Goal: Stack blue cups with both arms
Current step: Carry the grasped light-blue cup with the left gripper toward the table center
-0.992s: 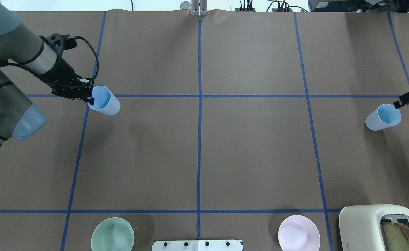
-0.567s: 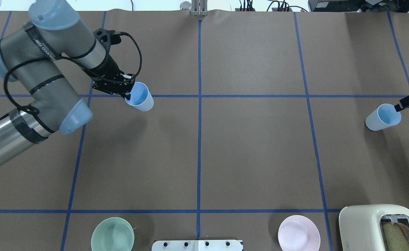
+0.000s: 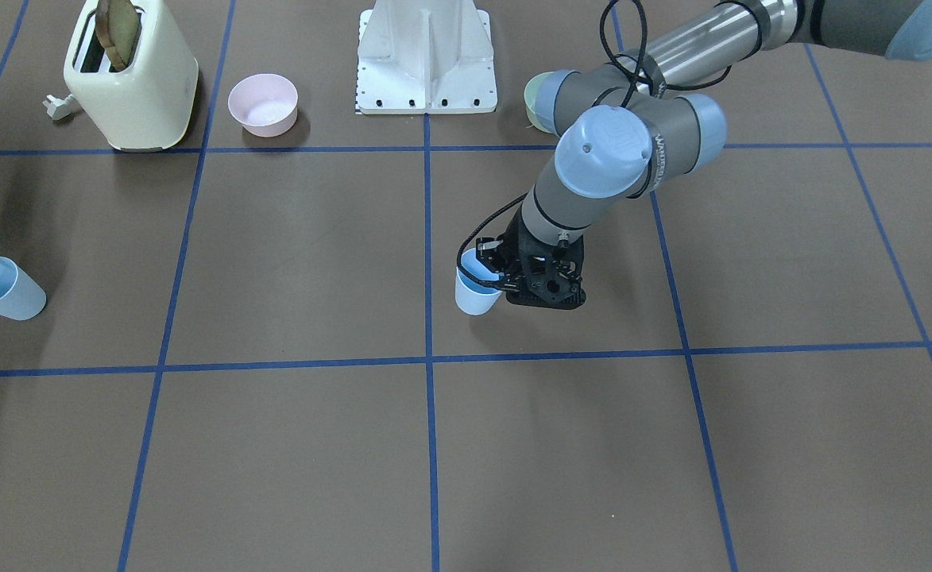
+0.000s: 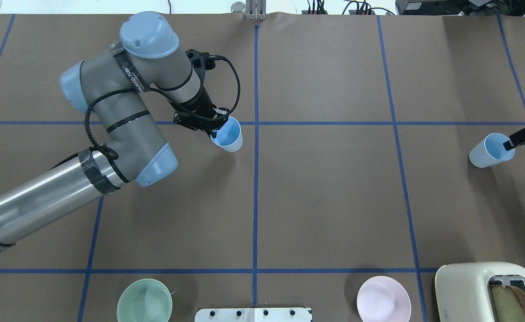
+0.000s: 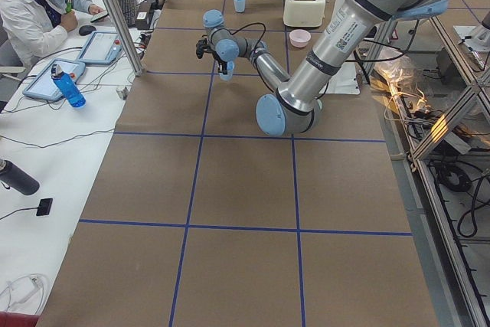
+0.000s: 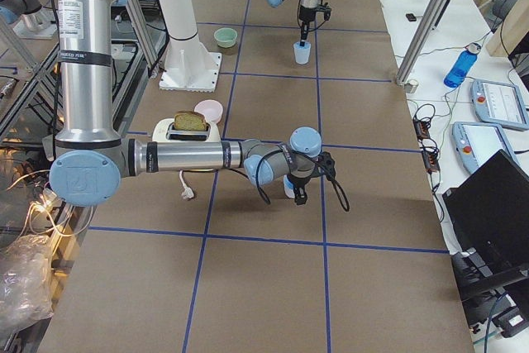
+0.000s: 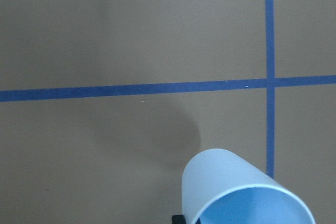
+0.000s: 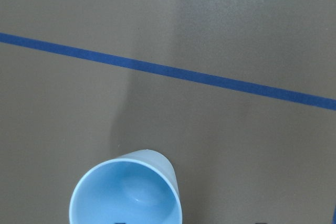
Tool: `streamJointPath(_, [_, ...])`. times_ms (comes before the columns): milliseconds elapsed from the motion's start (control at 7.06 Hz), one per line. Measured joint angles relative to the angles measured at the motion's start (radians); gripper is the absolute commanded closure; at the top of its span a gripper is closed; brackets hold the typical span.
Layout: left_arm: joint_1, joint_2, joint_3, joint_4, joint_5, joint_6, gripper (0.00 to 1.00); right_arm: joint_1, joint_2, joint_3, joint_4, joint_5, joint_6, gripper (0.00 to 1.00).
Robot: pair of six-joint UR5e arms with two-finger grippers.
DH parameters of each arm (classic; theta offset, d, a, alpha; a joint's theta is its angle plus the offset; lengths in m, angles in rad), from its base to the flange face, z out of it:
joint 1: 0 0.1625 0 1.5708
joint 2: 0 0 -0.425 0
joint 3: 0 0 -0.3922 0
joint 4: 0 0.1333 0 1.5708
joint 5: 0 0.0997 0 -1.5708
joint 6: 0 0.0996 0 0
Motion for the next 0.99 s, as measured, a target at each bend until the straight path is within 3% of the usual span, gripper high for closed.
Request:
streamJointPath(425, [0.043,-0.062,0.065,-0.011,0.008,0.006,1.00,-0.016,0.000,-0.004,0.029,-0.020,0.002,0.15])
streamJointPath(567, [0.053,-0.076,0.080,-0.013,0.009,0.006,1.00,-0.020,0.000,-0.007,0.031,-0.023,0.002,0.23])
streamJointPath(992, [0.064,-0.087,0.109,-0.035,0.009,0.005,1.00,-0.035,0.006,-0.019,0.033,-0.039,0.003,0.65])
